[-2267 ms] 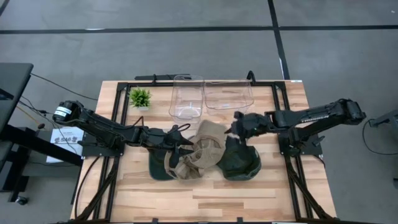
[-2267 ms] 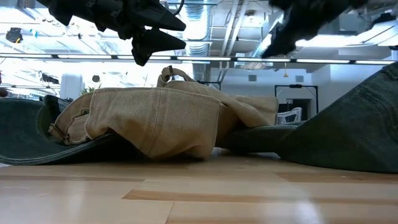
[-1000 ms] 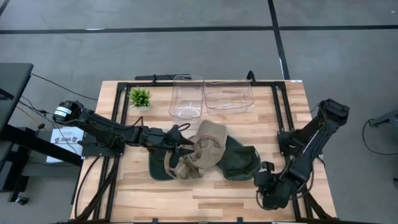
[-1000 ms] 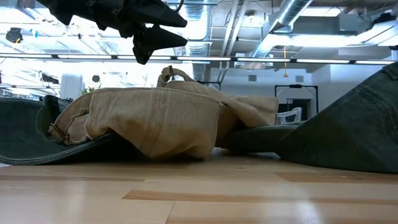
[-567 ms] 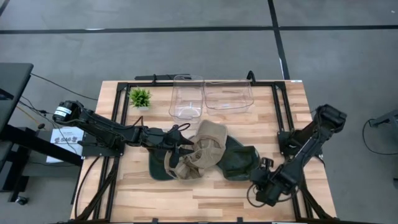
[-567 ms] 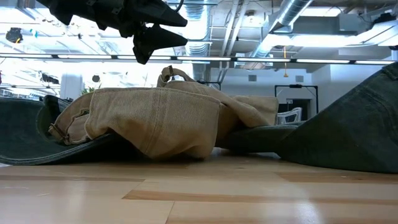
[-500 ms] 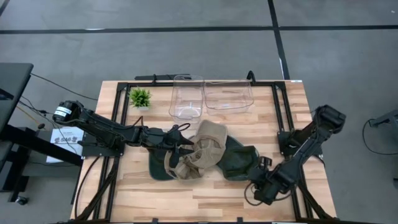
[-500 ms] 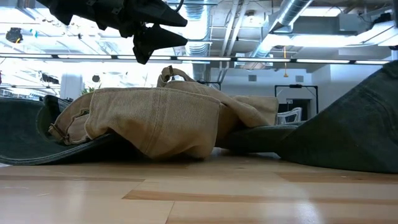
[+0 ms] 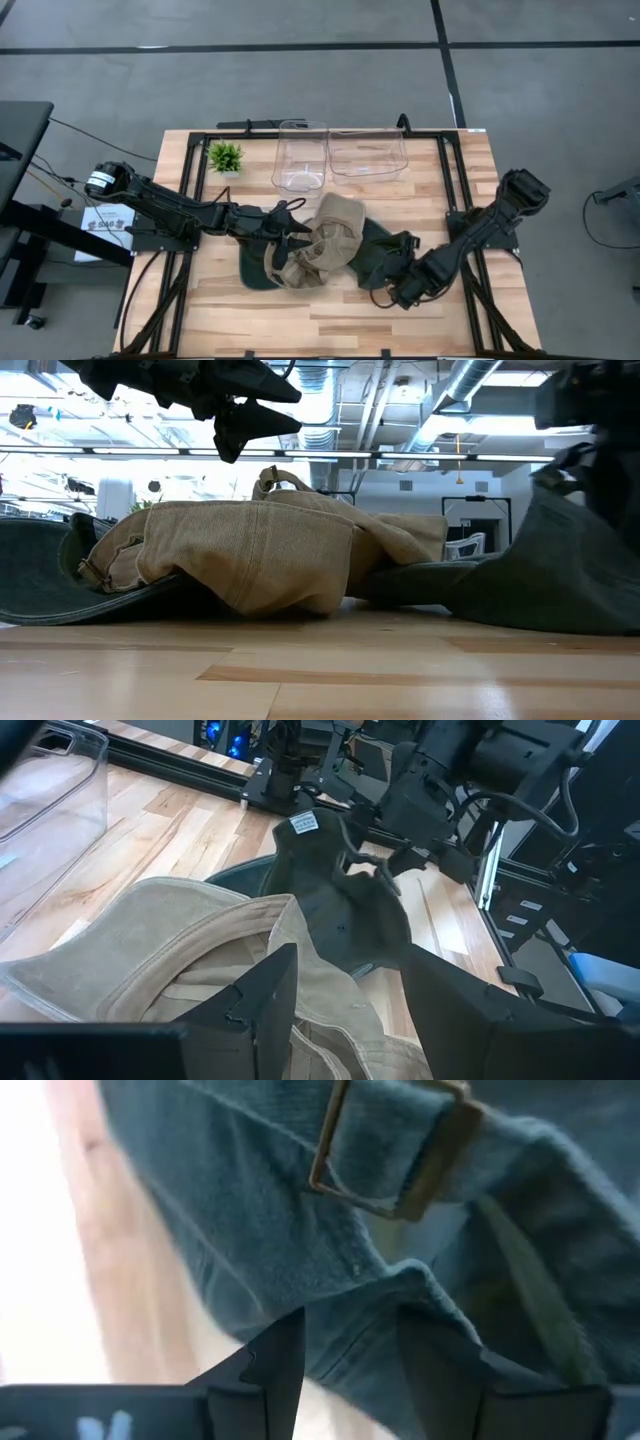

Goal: Pick & Place hat
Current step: Put the right black cap into the right transparent bin

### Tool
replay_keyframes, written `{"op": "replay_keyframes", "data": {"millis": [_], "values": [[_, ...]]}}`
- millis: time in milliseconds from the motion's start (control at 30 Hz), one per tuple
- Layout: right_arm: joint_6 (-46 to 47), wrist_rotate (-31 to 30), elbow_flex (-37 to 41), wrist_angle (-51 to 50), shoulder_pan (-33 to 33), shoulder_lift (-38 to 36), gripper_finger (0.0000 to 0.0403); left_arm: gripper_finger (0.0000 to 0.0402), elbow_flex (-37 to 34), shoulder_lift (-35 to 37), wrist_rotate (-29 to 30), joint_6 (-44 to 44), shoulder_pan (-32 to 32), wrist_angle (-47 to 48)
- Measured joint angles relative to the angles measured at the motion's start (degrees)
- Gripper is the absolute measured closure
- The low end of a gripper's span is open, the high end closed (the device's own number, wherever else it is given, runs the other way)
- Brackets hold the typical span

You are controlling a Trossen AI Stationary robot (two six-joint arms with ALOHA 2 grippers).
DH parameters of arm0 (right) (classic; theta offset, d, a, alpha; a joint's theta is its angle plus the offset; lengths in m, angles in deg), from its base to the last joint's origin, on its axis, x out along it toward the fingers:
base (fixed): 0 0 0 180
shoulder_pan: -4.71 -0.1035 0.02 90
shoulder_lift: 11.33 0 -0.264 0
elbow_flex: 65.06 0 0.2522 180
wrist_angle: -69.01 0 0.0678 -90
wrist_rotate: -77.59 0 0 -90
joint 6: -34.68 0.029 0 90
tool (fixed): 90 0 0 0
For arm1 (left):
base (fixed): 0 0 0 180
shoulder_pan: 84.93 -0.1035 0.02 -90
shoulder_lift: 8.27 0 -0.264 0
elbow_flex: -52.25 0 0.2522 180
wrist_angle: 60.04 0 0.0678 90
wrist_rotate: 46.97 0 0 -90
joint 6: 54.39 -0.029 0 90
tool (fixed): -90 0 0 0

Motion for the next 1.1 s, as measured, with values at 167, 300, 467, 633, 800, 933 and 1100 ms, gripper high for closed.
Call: {"op": "replay_keyframes", "data": {"millis": [167, 300, 467, 633, 800, 933, 1100], "values": [[-3.4, -3.5, 0.0, 0.1, 3.0, 0.0, 0.0253, 0.0224, 0.0, 0.0, 0.0, 0.0, 0.0, 0.0], [-6.0, -5.1, 0.0, 0.0, 5.9, -0.1, 0.0253, 0.0224, 0.0, 0.0, 0.0, 0.0, 0.0, 0.0], [-9.6, -5.7, 0.0, 0.3, 9.7, -0.1, 0.0253, 0.0224, 0.0, 0.0, 0.0, 0.0, 0.0, 0.0], [-13.6, -6.8, 0.0, 3.0, 13.2, -0.1, 0.0253, 0.0224, 0.0, 0.0, 0.0, 0.0, 0.0, 0.0], [-18.2, -6.7, 0.0, 6.8, 16.5, -0.1, 0.0253, 0.0224, 0.0, 0.0, 0.0, 0.0, 0.0, 0.0], [-21.6, -6.6, 0.0, 9.3, 18.9, -0.1, 0.0253, 0.0224, 0.0, 0.0, 0.0, 0.0, 0.0, 0.0], [-25.5, -6.5, 0.0, 11.8, 22.3, -0.1, 0.0253, 0.0224, 0.0, 0.0, 0.0, 0.0, 0.0, 0.0]]}}
